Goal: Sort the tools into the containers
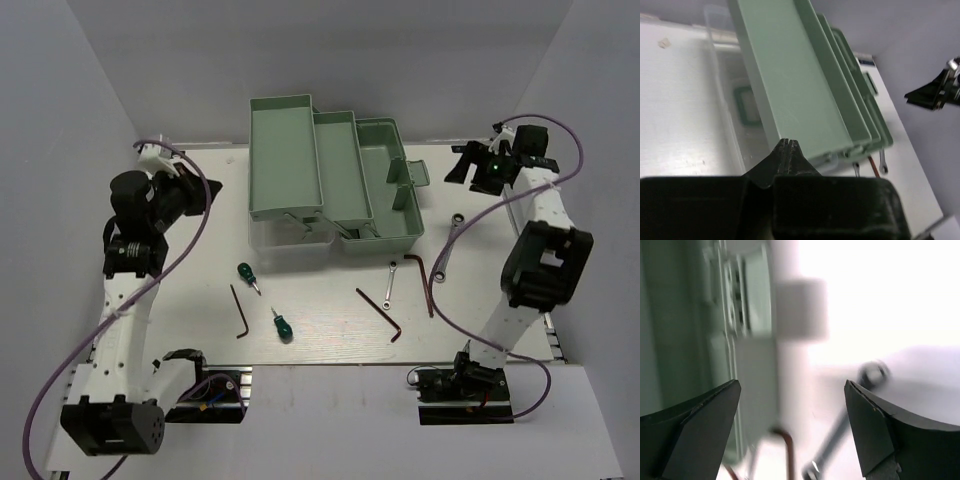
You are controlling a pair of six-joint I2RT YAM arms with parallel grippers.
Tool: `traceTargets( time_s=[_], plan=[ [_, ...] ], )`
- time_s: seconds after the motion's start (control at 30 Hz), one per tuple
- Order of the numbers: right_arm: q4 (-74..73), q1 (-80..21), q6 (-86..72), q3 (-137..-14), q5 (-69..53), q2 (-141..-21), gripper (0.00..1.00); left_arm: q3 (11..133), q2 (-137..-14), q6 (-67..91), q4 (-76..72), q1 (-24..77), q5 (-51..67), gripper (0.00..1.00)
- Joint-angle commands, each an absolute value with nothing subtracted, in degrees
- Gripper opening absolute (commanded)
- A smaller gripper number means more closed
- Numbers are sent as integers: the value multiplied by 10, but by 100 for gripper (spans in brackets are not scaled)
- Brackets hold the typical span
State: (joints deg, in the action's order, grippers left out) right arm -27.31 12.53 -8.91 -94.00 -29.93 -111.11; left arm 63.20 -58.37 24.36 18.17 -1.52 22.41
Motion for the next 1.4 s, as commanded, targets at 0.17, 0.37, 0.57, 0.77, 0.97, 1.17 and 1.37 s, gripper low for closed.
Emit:
traceTargets(
  time_s=[0.17, 0.37, 0.57, 0.77, 0.97, 1.17, 1.37],
  plan=[
    [-391, 102, 51, -780, -48, -976, 32, 542, -548, 175, 266, 25, 362, 38],
    [-375, 68, -34, -691, -2, -988, 36, 519, -569, 152, 282, 102, 349, 73],
    [-344, 42, -60, -689, 25, -1032, 57, 514, -604, 142, 282, 165, 330, 75],
    [-345, 17, -69, -723, 78, -1102, 58, 493, -628, 147, 255, 236, 271, 75],
    [-353, 20, -83, -710, 109, -1118, 28, 477, -647, 164, 234, 301, 220, 75],
    [-352, 31, -93, -679, 103, -1086, 0, 477, -668, 191, 189, 358, 187, 75],
    [-345, 45, -63, -657, 91, -973, 0, 545, -780, 182, 141, 460, 188, 75]
  ],
)
